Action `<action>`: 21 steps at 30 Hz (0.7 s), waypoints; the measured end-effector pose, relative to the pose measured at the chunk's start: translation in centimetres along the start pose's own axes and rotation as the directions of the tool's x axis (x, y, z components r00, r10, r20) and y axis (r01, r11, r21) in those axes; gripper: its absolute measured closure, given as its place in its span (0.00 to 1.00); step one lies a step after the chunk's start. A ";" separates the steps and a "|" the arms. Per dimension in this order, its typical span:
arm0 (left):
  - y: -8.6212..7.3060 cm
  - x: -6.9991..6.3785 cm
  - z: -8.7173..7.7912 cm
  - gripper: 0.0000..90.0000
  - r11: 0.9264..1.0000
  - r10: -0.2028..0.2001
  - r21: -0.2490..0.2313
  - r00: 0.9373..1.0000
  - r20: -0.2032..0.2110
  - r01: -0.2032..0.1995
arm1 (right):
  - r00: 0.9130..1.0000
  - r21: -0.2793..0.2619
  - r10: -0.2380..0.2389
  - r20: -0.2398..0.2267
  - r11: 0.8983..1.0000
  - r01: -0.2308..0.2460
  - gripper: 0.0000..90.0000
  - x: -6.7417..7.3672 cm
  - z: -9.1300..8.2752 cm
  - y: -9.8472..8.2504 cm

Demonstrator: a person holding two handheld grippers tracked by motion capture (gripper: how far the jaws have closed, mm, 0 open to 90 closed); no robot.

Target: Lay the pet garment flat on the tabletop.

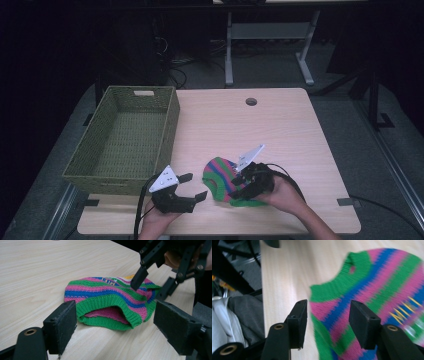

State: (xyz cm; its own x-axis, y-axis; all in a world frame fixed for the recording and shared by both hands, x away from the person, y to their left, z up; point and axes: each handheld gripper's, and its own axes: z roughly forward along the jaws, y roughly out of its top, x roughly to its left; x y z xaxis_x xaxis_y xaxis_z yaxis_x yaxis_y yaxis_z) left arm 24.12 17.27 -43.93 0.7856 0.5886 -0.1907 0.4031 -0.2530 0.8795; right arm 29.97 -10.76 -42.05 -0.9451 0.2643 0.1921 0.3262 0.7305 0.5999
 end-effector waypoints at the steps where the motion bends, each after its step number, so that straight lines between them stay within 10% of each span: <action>1: 0.0 0.0 -0.1 0.20 1.000 -0.002 -0.001 1.000 -0.001 0.002 | 0.999 0.019 -0.035 -0.011 0.999 0.035 0.54 0.5 0.8 0.6; 21: 0.0 0.4 -0.4 0.20 0.999 -0.029 -0.024 1.000 0.004 0.029 | 0.986 0.122 -0.142 0.086 0.984 0.132 0.70 1.6 4.6 1.2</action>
State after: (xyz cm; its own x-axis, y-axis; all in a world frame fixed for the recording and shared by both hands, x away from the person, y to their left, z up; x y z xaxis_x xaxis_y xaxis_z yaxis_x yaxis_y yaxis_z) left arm 24.20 17.86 -43.85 0.7752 0.5929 -0.2180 0.4147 -0.2173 0.8836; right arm 28.87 -6.58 -44.61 -0.9769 0.2106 0.0372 0.1989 0.8303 0.5207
